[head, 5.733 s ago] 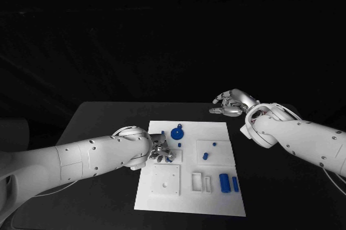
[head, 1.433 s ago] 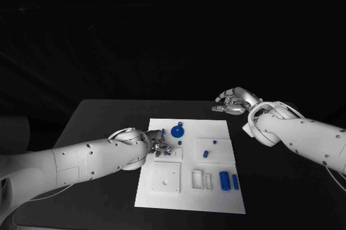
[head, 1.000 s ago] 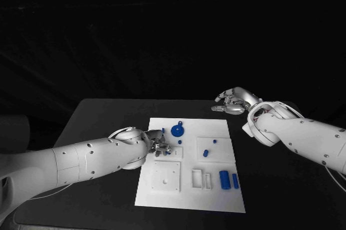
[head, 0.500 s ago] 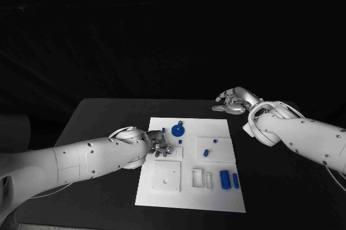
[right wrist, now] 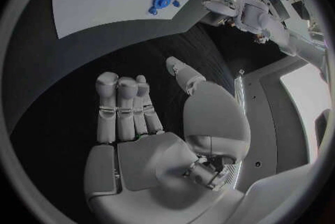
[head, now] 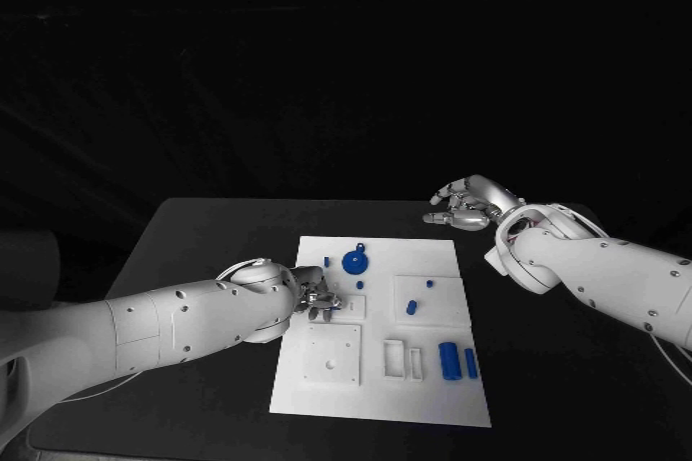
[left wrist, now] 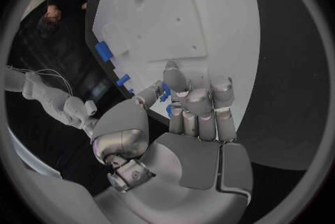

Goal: Assemble the parts on the task board

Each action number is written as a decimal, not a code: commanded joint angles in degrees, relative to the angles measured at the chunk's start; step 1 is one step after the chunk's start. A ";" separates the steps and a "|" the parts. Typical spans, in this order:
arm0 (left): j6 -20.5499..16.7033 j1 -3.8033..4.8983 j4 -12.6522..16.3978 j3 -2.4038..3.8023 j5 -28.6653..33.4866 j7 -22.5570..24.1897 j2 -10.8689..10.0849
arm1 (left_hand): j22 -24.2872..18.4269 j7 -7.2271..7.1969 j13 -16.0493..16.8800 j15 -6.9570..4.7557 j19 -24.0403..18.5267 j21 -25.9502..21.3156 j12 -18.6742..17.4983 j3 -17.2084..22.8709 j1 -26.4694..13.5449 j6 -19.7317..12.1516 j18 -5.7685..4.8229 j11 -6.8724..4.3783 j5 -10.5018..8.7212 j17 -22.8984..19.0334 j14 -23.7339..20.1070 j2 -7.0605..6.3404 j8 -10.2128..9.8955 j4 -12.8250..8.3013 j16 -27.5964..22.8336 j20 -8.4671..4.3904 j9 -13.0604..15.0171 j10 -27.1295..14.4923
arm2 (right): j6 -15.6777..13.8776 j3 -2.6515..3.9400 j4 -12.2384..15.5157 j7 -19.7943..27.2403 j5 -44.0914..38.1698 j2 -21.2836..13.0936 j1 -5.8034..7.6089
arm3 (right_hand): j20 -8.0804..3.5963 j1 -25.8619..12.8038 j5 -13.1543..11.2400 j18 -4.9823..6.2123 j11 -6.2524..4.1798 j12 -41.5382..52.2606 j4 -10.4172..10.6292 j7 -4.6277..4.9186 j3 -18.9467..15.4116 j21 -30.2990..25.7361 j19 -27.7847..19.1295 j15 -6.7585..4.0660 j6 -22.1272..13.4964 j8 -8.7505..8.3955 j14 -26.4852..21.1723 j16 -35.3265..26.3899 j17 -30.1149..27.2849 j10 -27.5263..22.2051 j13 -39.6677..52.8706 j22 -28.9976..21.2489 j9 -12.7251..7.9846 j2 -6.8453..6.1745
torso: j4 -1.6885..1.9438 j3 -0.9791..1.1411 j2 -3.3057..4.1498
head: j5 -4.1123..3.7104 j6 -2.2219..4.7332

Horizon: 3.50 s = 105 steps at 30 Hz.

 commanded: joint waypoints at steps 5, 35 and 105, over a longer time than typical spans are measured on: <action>1.11 -0.19 -0.21 -0.11 -0.01 -1.01 0.25 | 0.04 0.21 -0.06 -0.46 -0.03 0.29 0.18 0.13 -0.39 -0.42 0.51 0.06 -0.27 -0.09 0.38 -1.80 0.20 1.11 0.39 -5.46 0.17 0.47 | 0.65 0.03 0.01 0.61 0.00 0.04 -0.03 | -0.16 -0.57 0.42 5.71 -0.44 0.40 -0.01 0.37 -0.30 -0.28 0.29 0.05 0.07 0.31 0.43 0.04 -0.05 0.02 -0.12 0.08 -0.06 0.24 | -0.01 0.01 0.02 | -0.10 0.07; 1.20 0.33 0.10 0.19 0.37 -1.06 0.35 | 0.07 0.44 -0.22 -0.27 -0.05 0.48 0.24 0.60 0.69 -1.02 0.75 0.30 -0.26 -0.20 0.32 -2.68 0.02 0.84 0.42 -5.48 0.24 0.59 | 0.70 0.03 -0.05 0.58 0.01 0.14 -0.04 | -0.19 -0.69 0.50 5.71 -0.44 0.50 0.04 0.36 -0.42 -0.31 0.36 0.04 0.05 0.30 0.49 0.05 -0.06 0.06 -0.22 0.13 -0.09 0.22 | -0.02 0.07 -0.01 | -0.40 0.28; 1.10 0.65 -1.30 1.18 0.71 -0.83 1.68 | -0.44 0.76 -0.80 0.06 0.29 0.56 0.26 1.95 1.35 -1.55 0.96 0.63 -0.25 -0.55 0.30 -9.75 -0.40 6.19 0.35 -5.36 0.29 0.78 | 0.67 0.03 -0.40 0.78 0.01 0.36 -0.29 | -0.40 0.07 -0.02 5.71 -0.47 0.90 -1.00 0.34 -0.82 -0.43 0.70 0.01 0.07 0.33 0.78 0.07 -0.10 0.15 -0.62 0.34 -0.18 0.48 | 0.00 0.02 0.01 | -0.72 0.35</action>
